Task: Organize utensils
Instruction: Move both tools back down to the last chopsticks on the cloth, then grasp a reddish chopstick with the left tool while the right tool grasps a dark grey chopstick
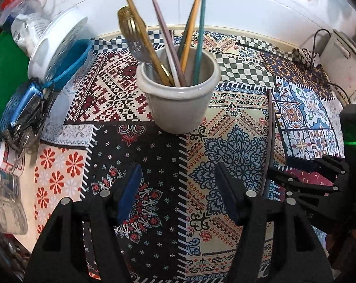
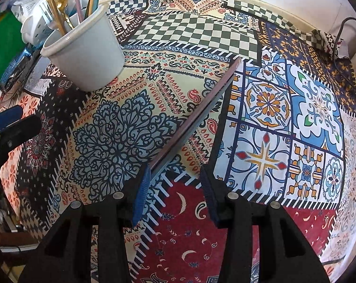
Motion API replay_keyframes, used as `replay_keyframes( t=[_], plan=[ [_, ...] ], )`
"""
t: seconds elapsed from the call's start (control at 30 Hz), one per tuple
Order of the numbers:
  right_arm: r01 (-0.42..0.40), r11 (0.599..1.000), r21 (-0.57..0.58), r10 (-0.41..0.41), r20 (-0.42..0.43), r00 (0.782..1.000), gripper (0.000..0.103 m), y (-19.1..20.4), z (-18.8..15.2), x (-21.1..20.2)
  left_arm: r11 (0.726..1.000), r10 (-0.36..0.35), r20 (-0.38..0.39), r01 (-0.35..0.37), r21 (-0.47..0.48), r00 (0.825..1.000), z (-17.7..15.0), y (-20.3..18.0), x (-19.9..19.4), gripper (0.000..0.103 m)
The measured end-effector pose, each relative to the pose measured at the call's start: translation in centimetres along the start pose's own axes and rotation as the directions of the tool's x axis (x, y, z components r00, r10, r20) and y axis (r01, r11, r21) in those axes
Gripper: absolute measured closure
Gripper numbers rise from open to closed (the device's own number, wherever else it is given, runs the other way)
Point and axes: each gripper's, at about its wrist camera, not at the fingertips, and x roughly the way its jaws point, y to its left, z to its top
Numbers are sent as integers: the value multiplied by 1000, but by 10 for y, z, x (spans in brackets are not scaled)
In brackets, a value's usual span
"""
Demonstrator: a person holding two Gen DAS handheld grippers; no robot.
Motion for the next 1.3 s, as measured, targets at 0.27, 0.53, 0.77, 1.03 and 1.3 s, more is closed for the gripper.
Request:
replay_keyframes(
  t=[0.27,0.53,0.77,1.03,1.3],
  plan=[
    [41,999,26,-41,8,999,63,0,-2,-1,998,-30,-11,31,52,999,3,-7,8,40],
    [96,995,32,-96,-6,995,93,-12,0,1,994,-48,-29,50,97,998,6,-17,17,40],
    [130,984,121,-126,-37,991,95,-75,-11,-11,985,-93,-57,100,138,994,15,-37,27,40],
    [67,976,208,-57,-56,997,95,-135,2,-15,960,-158,-111,179,216,981,31,-88,52,41],
    [25,990,141,-21,-32,999,95,-145,29,-6,945,-189,-180,228,233,965,51,-129,84,61]
  ],
)
